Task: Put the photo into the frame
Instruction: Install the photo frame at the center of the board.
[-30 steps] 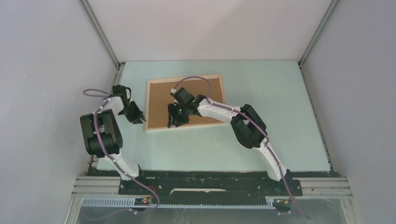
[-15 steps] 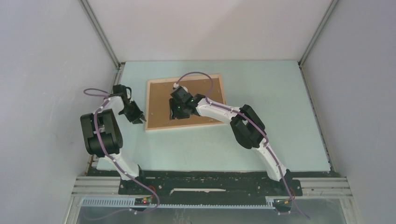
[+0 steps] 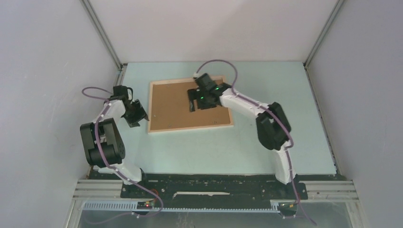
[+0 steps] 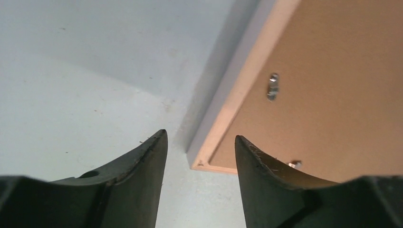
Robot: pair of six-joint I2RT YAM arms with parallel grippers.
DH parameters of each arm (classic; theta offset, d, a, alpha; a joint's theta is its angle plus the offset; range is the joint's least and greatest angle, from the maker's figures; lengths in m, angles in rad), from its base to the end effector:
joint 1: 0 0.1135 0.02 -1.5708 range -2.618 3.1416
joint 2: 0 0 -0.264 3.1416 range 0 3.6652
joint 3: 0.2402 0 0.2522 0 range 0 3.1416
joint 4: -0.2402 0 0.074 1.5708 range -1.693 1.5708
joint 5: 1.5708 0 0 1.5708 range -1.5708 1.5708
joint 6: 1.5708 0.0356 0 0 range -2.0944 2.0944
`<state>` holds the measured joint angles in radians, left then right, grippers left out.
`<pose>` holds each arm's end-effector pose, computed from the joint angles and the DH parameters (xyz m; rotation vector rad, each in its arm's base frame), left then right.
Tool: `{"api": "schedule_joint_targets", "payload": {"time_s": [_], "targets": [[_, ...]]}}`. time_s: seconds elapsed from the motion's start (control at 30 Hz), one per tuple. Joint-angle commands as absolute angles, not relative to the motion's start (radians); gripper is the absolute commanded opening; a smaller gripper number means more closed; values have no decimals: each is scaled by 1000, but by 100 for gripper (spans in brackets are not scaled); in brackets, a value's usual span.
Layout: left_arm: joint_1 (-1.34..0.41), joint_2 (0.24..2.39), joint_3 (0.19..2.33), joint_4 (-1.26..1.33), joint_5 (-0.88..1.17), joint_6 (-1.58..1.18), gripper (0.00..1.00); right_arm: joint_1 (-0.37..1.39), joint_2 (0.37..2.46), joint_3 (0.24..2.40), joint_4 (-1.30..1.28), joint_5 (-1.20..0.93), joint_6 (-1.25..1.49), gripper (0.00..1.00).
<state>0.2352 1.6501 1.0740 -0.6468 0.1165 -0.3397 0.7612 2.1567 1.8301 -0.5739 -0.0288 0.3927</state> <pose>0.3086 0.0697 0.1907 -0.7647 2.6878 -0.1884 0.3507 0.3355 0.2258 -0.4792 2.5015 0.5146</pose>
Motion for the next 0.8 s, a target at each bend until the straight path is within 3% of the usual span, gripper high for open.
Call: {"api": "schedule_joint_targets", "payload": {"time_s": [0.0,0.4,0.63,0.77], "targets": [[210,1559,1009,-621,224,-368,62,618,1990,1694,-606,-60,306,89],[206,1383,735,-352,393,-694,71,538,1881,1499,-595,-73,320,82],[203,1388,653,-217,378,-804,68,444,1864,1438,-545,-114,336,81],[201,1359,629,-183,367,-810,63,413,1900,1438,-538,-159,348,72]]}}
